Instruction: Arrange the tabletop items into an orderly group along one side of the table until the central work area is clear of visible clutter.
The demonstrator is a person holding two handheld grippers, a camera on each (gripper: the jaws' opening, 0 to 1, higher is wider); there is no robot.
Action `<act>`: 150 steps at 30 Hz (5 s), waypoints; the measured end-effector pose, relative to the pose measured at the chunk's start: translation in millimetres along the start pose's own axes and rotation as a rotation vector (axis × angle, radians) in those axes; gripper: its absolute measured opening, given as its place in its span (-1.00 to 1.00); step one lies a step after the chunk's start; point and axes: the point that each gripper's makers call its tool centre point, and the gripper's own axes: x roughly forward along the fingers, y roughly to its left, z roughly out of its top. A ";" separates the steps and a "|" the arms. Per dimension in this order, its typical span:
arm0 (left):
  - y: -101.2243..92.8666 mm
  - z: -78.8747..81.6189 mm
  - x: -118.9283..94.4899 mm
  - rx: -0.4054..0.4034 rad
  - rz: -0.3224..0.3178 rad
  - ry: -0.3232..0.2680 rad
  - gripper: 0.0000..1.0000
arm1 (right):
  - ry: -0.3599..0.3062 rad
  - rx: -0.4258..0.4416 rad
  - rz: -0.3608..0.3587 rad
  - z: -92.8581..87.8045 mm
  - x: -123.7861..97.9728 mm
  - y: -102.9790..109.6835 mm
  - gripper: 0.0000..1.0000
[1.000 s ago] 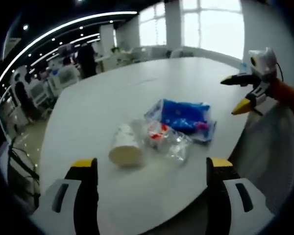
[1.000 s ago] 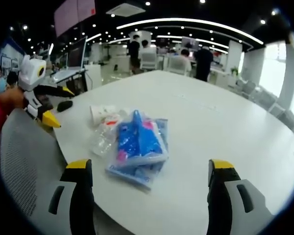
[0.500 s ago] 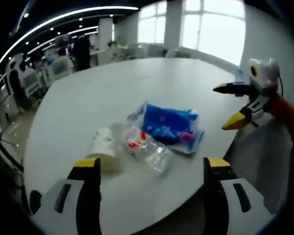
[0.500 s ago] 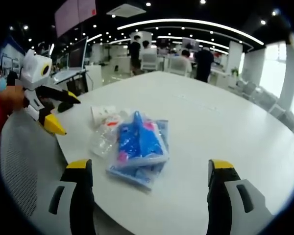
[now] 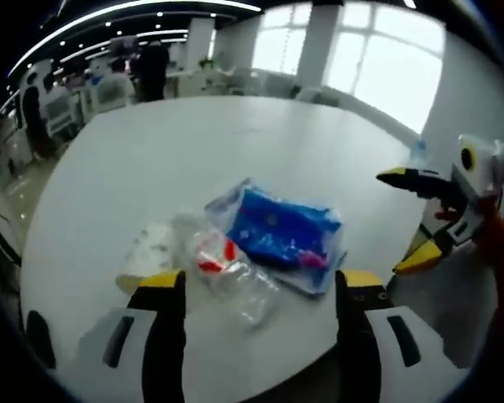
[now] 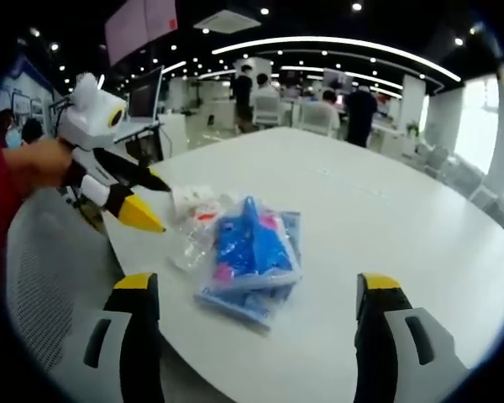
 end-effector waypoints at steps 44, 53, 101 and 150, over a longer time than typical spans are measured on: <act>45.8 -9.3 66.6 -0.215 0.185 0.097 -0.02 | -0.004 -0.022 0.089 1.1 5.1 18.5 0.87; 49.4 -11.7 69.7 -0.201 0.197 0.110 -0.05 | 0.001 -0.026 0.083 0.5 5.3 17.3 0.86; 71.6 -3.6 88.1 -0.115 0.274 0.150 -0.15 | 0.018 -0.022 0.095 -3.6 5.9 18.5 0.84; 69.4 2.4 78.0 -0.129 0.274 0.099 -0.26 | 0.026 -0.023 0.098 -5.2 6.9 18.8 0.81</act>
